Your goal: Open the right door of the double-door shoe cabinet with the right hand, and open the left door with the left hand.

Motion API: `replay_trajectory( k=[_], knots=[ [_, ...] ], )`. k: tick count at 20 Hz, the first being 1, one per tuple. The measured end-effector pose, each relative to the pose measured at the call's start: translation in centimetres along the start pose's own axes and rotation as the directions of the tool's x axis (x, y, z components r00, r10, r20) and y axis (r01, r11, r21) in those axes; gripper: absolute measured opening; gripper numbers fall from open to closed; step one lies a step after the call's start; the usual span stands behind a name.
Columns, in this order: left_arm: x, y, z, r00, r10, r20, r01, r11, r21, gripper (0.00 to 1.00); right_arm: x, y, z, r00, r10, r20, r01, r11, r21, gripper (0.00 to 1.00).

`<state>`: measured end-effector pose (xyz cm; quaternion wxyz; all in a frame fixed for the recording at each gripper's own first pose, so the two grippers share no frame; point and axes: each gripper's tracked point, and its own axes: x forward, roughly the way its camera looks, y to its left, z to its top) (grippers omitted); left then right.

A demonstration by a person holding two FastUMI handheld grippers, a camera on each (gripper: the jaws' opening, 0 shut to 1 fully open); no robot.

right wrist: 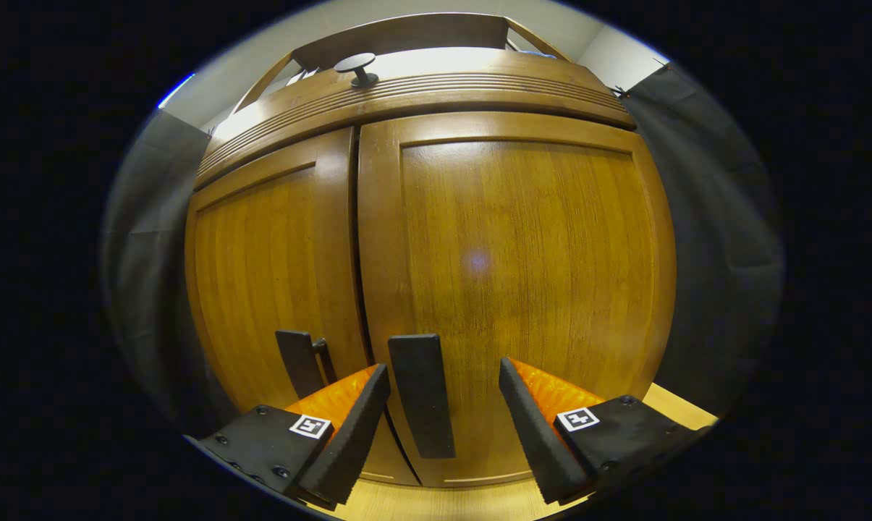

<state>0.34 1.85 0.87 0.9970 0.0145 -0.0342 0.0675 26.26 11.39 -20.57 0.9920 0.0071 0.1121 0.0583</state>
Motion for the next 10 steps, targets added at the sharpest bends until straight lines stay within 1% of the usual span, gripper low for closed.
replay_trajectory(
  k=[1,2,3,4,5,7,8,10],
  knots=[
    [0.0,0.0,0.2,1.0,0.001,0.01,-0.001,1.0,0.002,0.92,0.1,0.3,-0.6,1.0,0.016,-0.022,-0.016,1.0,0.008,0.9],
    [0.1,0.0,0.3,1.0,0.004,0.015,-0.004,1.0,0.002,0.92,0.1,0.5,-0.2,0.999,0.031,-0.009,-0.031,0.999,0.035,1.0],
    [0.2,-0.1,0.2,1.0,0.004,0.014,-0.004,1.0,0.004,0.93,0.0,0.7,-0.2,0.999,0.032,-0.004,-0.032,0.999,0.035,1.0],
    [0.1,-0.1,0.2,1.0,0.001,0.012,-0.001,1.0,0.007,0.95,0.3,0.6,-0.3,0.999,0.037,-0.001,-0.037,0.999,0.03,0.88],
    [0.0,-0.1,0.2,1.0,-0.002,0.013,0.002,1.0,0.009,0.95,0.1,0.6,-0.1,0.999,0.04,0.008,-0.041,0.998,0.041,0.84],
    [-0.1,-0.2,0.2,1.0,-0.007,0.013,0.007,1.0,0.001,0.98,0.2,1.0,-0.5,0.998,0.058,-0.002,-0.058,0.996,0.063,0.85],
    [-0.1,-0.3,0.1,1.0,-0.018,0.009,0.018,1.0,-0.007,0.92,0.3,1.4,-0.6,0.998,0.067,-0.012,-0.065,0.995,0.076,0.79],
    [-0.2,-0.6,0.1,0.999,-0.042,-0.001,0.042,0.999,-0.022,0.92,0.2,2.2,-1.0,0.995,0.095,-0.03,-0.092,0.992,0.089,0.71]
  ],
)
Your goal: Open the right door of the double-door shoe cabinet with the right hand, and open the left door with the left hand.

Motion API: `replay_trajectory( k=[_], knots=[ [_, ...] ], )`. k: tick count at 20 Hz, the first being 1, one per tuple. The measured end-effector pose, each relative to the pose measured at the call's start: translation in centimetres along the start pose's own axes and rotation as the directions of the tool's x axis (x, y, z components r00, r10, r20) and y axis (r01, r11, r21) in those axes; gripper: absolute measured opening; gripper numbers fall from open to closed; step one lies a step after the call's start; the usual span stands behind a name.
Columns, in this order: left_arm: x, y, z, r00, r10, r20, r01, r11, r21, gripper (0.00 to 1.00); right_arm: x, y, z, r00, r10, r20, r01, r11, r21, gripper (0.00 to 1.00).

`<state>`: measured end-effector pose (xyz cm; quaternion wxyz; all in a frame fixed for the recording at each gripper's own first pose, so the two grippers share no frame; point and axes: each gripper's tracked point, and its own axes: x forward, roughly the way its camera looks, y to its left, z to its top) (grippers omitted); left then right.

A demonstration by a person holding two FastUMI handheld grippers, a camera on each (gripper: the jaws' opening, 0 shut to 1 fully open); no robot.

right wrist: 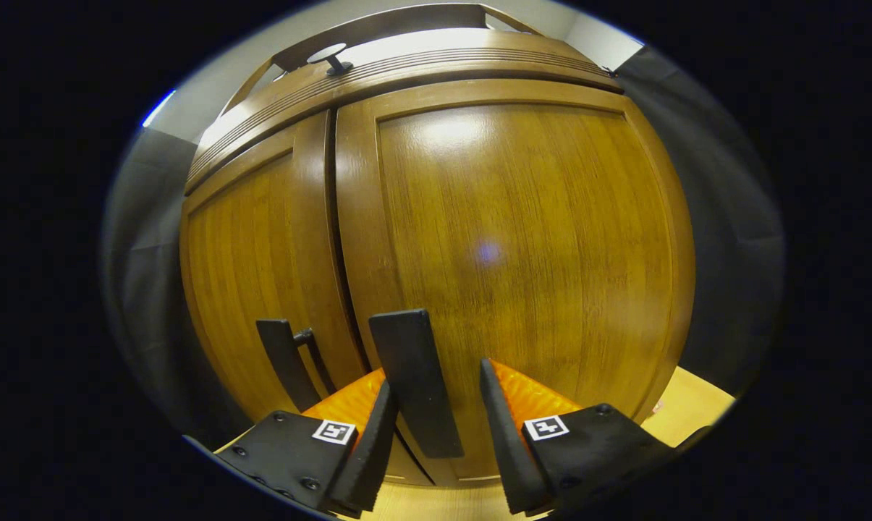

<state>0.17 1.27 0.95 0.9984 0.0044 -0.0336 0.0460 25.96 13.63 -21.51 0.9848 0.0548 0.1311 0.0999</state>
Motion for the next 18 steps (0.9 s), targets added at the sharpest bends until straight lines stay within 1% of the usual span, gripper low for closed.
replay_trajectory(
  k=[1,2,3,4,5,6,7,8,9,11,12,14,15,16,17,18],
  knots=[
    [-0.1,0.0,-0.1,1.0,-0.007,-0.006,0.007,1.0,-0.003,0.92,-0.2,0.3,-0.3,1.0,0.004,-0.013,-0.004,1.0,-0.014,0.54],
    [0.0,-0.1,-0.2,1.0,-0.013,-0.009,0.013,1.0,-0.002,0.98,-0.3,0.1,-0.1,1.0,-0.002,-0.001,0.002,0.999,-0.054,0.48],
    [-0.1,0.0,-0.1,1.0,-0.013,-0.012,0.013,1.0,0.002,0.98,-0.2,-0.6,-0.4,1.0,0.0,-0.021,-0.002,0.994,-0.108,0.42],
    [-0.1,-0.1,-0.2,1.0,-0.014,-0.013,0.014,1.0,0.005,0.92,0.1,-0.9,-0.4,1.0,0.006,-0.019,-0.008,0.99,-0.141,0.37],
    [0.0,-0.2,-0.2,1.0,-0.015,-0.016,0.016,1.0,0.004,0.92,0.0,-1.2,-0.5,0.999,0.01,-0.033,-0.015,0.99,-0.14,0.41],
    [-0.1,-0.3,-0.2,1.0,-0.02,-0.02,0.02,1.0,0.001,0.95,0.2,-0.9,-0.5,0.999,0.018,-0.04,-0.022,0.993,-0.119,0.31],
    [-0.1,-0.4,-0.1,0.999,-0.026,-0.023,0.026,1.0,-0.004,0.95,0.3,-0.7,-0.7,0.999,0.02,-0.041,-0.024,0.996,-0.09,0.28],
    [-0.2,-0.4,0.1,0.999,-0.03,-0.023,0.03,1.0,-0.007,0.92,-0.2,-0.8,-0.6,0.999,0.016,-0.048,-0.02,0.996,-0.087,0.25],
    [-0.2,-0.5,0.3,0.999,-0.03,-0.018,0.03,1.0,-0.005,0.92,-0.2,-0.8,-0.5,0.999,0.009,-0.047,-0.014,0.995,-0.096,0.25],
    [-0.7,-0.5,0.6,1.0,-0.024,-0.007,0.024,1.0,0.013,0.98,-0.7,-0.7,-0.5,0.999,0.008,-0.053,-0.013,0.995,-0.096,0.25],
    [-0.8,-0.5,0.7,1.0,-0.02,-0.004,0.02,1.0,0.022,0.92,-1.0,-0.5,-0.4,0.998,0.017,-0.057,-0.022,0.996,-0.083,0.25],
    [-0.9,-0.4,0.9,1.0,-0.016,0.001,0.016,0.999,0.03,0.98,-1.7,-0.4,-0.3,0.998,0.035,-0.057,-0.039,0.997,-0.062,0.25],
    [-1.3,-0.5,0.9,1.0,-0.018,0.001,0.018,0.999,0.031,0.98,-2.1,-0.5,-0.3,0.998,0.042,-0.057,-0.045,0.997,-0.063,0.25],
    [-1.9,-0.4,0.8,1.0,-0.018,-0.002,0.018,0.999,0.033,0.95,-2.8,-0.6,-0.3,0.997,0.049,-0.054,-0.052,0.996,-0.069,0.25],
    [-2.9,-0.4,0.5,1.0,-0.015,-0.005,0.016,0.999,0.037,0.95,-3.0,-0.5,-0.2,0.997,0.057,-0.054,-0.061,0.995,-0.075,0.25],
    [-3.4,-0.4,0.4,1.0,-0.013,-0.007,0.013,0.999,0.04,0.95,-3.5,-0.6,-0.1,0.996,0.066,-0.054,-0.07,0.995,-0.072,0.3]
  ],
)
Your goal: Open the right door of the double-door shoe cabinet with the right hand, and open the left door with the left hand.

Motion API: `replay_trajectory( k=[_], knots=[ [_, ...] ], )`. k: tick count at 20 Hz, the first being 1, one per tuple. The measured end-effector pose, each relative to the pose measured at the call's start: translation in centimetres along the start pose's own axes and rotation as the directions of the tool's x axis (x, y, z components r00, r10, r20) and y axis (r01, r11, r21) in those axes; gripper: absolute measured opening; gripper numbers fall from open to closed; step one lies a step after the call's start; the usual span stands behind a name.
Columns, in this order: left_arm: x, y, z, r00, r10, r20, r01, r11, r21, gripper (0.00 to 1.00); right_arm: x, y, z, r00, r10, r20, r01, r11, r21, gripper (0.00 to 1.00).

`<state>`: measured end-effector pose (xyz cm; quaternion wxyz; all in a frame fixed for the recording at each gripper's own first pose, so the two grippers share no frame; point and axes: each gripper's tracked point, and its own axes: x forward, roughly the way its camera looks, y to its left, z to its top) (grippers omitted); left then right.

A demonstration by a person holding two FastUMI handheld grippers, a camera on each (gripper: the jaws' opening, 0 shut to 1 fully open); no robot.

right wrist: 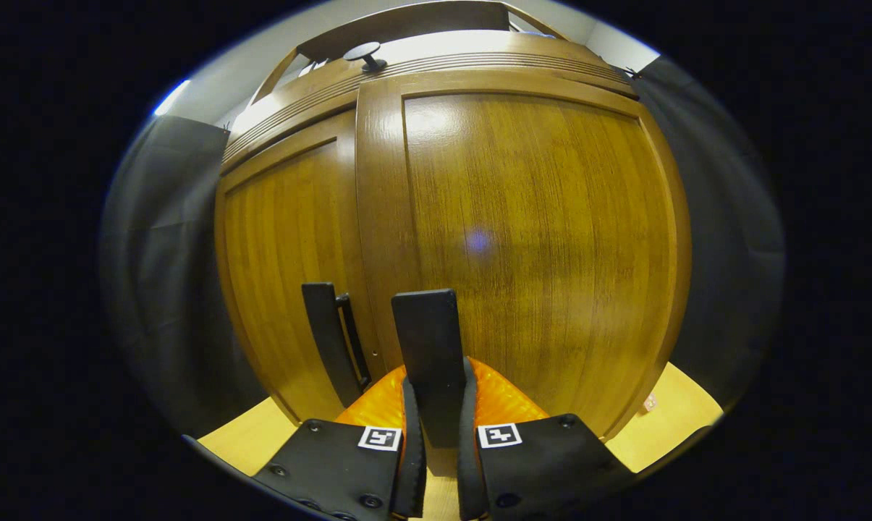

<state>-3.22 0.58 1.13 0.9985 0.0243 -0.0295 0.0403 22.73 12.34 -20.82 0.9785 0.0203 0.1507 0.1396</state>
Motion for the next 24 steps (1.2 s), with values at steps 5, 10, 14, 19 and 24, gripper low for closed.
replay_trajectory(
  k=[5,10,14,19,24],
  knots=[
    [0.1,-0.4,-0.1,1.0,0.0,-0.003,0.0,1.0,-0.015,0.95,-3.1,-0.6,-0.2,1.0,0.002,0.01,-0.002,1.0,0.005,0.25],
    [0.1,-1.6,-1.5,0.999,0.011,-0.04,-0.014,0.997,-0.078,0.93,-5.6,-1.5,-0.2,0.999,-0.03,0.017,0.03,0.999,0.018,0.25],
    [0.3,-1.7,-2.2,0.996,0.064,-0.061,-0.07,0.993,-0.093,0.95,-8.5,-3.0,0.1,0.999,-0.028,0.032,0.027,0.999,0.025,0.25],
    [0.9,-2.8,-2.6,0.989,0.134,-0.062,-0.14,0.986,-0.095,0.92,-11.2,-4.9,-0.2,0.999,-0.025,0.028,0.025,1.0,-0.009,0.29],
    [1.2,-3.4,-1.5,0.983,0.183,-0.026,-0.184,0.982,-0.039,0.95,-13.8,-7.6,0.4,1.0,-0.01,0.015,0.01,1.0,0.008,0.24]
  ],
)
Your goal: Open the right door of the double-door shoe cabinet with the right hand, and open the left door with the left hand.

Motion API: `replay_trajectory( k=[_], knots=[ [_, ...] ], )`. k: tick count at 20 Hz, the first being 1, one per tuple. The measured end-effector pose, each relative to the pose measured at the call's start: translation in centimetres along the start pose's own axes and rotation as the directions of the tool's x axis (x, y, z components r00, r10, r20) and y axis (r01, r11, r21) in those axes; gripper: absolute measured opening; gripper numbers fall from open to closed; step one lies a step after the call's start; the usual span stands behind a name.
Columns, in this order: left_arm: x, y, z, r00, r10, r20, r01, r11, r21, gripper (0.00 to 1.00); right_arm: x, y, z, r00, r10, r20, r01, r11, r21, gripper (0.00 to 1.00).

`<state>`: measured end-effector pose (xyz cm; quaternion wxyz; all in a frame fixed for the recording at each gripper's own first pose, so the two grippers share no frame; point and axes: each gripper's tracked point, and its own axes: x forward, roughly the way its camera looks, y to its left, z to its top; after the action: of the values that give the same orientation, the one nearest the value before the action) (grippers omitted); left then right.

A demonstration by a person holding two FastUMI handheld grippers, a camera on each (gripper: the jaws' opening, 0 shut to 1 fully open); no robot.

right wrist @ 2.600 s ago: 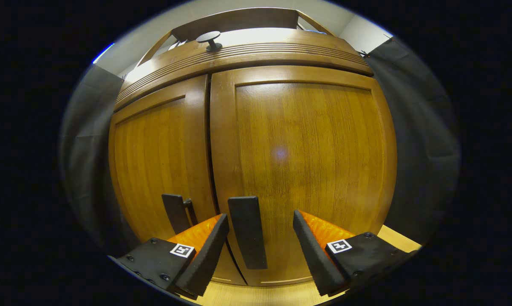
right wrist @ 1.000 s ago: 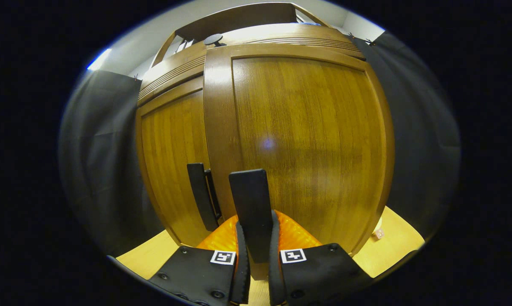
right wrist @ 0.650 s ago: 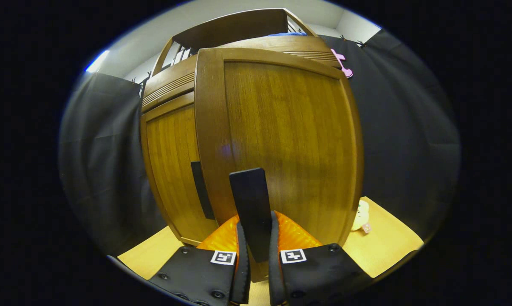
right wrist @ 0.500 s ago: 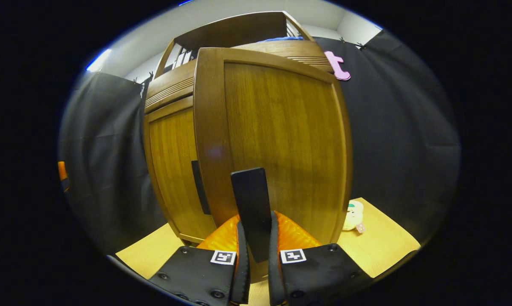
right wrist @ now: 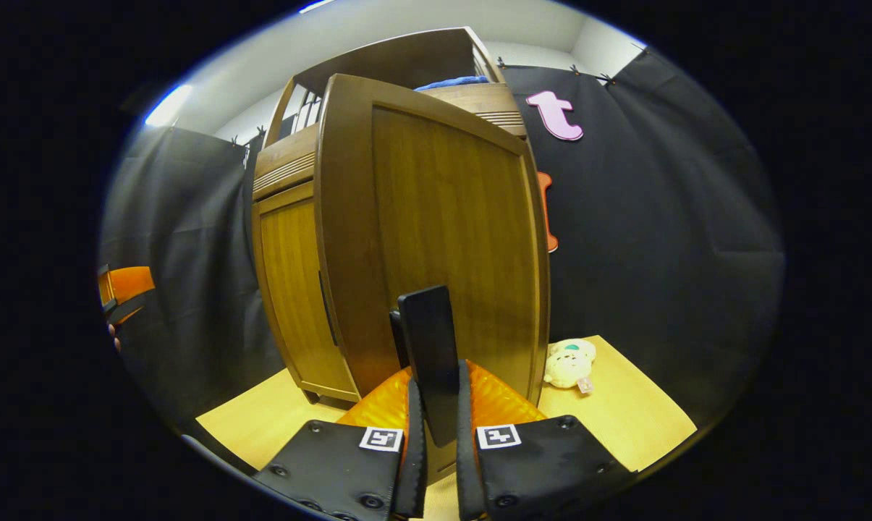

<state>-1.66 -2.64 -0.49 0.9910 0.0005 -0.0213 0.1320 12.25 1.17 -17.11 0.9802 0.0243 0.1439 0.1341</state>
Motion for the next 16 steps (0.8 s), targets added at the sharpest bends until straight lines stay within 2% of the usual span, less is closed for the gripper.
replay_trajectory(
  k=[1,2,3,6,7,10,12,13,14,16],
  knots=[
    [-0.1,-0.1,0.0,1.0,0.014,0.004,-0.014,1.0,0.012,0.95,-0.6,-0.6,0.1,1.0,-0.001,-0.001,0.001,1.0,-0.009,0.24],
    [-0.1,-0.4,0.1,1.0,0.021,0.007,-0.021,1.0,0.015,0.92,-1.1,-1.2,0.1,1.0,-0.001,-0.005,0.001,1.0,-0.024,0.29],
    [0.0,-1.0,-0.1,1.0,0.019,0.005,-0.019,1.0,0.01,0.92,-1.4,-1.7,0.1,1.0,-0.002,-0.008,0.002,0.999,-0.038,0.24],
    [0.0,-2.9,-1.0,1.0,0.005,-0.01,-0.005,1.0,-0.006,0.92,-2.5,-4.1,0.5,1.0,-0.024,-0.009,0.024,0.999,-0.043,0.24],
    [0.0,-3.3,-1.1,1.0,0.002,-0.009,-0.002,1.0,-0.007,0.93,-2.8,-5.0,0.5,0.999,-0.043,-0.006,0.043,0.998,-0.045,0.19],
    [0.2,-5.6,-1.1,1.0,-0.022,-0.003,0.022,1.0,0.006,0.98,-3.7,-7.8,1.1,0.997,-0.071,0.02,0.072,0.997,-0.042,0.18],
    [0.3,-6.9,-1.3,0.999,-0.037,-0.006,0.037,0.999,0.015,0.92,-4.3,-10.2,1.2,0.994,-0.108,0.034,0.11,0.993,-0.046,0.12],
    [0.3,-7.6,-1.4,0.999,-0.043,-0.006,0.043,0.999,0.013,0.92,-4.3,-11.2,1.2,0.991,-0.127,0.038,0.129,0.991,-0.045,0.05],
    [0.4,-8.4,-1.5,0.999,-0.052,-0.004,0.052,0.999,0.004,0.92,-4.7,-12.6,1.3,0.987,-0.158,0.036,0.159,0.986,-0.041,0.12],
    [0.2,-9.9,-1.9,0.997,-0.074,-0.008,0.074,0.997,-0.016,0.92,-4.5,-13.4,1.5,0.992,-0.126,0.03,0.127,0.992,-0.029,0.0]
  ],
)
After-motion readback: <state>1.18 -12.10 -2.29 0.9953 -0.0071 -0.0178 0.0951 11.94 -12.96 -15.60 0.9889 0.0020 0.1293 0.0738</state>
